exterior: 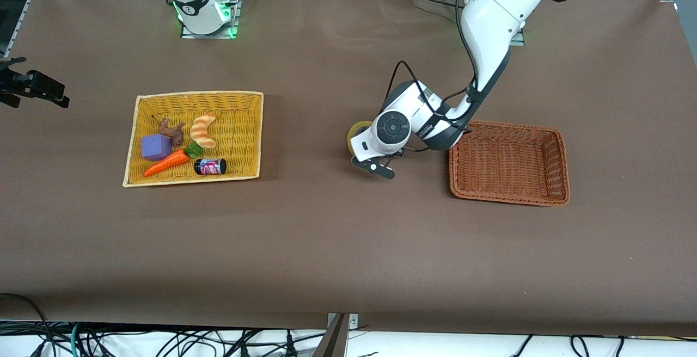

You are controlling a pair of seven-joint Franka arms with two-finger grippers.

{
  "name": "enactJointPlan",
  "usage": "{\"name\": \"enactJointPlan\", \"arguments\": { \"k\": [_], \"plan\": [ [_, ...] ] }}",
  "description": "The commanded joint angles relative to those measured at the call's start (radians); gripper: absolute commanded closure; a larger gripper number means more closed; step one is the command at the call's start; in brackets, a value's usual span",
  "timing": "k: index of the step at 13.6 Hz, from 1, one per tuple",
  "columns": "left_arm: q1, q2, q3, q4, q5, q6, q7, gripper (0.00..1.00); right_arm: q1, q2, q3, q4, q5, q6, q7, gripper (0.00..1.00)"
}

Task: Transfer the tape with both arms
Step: 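Grasp the tape roll with the left gripper and lift it, then lower the tape into the brown basket and open the left gripper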

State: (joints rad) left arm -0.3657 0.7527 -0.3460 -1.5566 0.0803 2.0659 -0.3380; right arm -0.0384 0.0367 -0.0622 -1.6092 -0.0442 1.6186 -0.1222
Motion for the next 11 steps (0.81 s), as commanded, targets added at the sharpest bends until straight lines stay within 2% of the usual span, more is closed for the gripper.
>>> {"name": "enactJointPlan", "arguments": {
  "k": [1,4,5,7,11],
  "plan": [
    [0.052,-0.163,0.005,-0.011,0.027,-0.181,-0.019,1.00,-0.006,0.019,0.012,0.034,0.001,-0.008,-0.017,0.00],
    [0.177,-0.274,0.007,-0.011,0.030,-0.404,-0.010,1.00,-0.003,0.019,0.012,0.032,0.001,-0.008,-0.016,0.00],
    [0.221,-0.285,0.007,-0.011,0.038,-0.436,-0.006,1.00,-0.003,0.020,0.012,0.032,0.001,-0.008,-0.016,0.00],
    [0.321,-0.292,-0.001,-0.010,0.059,-0.452,0.051,1.00,-0.003,0.020,0.012,0.032,0.001,-0.008,-0.016,0.00],
    [0.408,-0.286,0.002,-0.034,0.141,-0.457,0.149,1.00,-0.003,0.020,0.012,0.032,0.001,-0.008,-0.016,0.00]
  ]
}}
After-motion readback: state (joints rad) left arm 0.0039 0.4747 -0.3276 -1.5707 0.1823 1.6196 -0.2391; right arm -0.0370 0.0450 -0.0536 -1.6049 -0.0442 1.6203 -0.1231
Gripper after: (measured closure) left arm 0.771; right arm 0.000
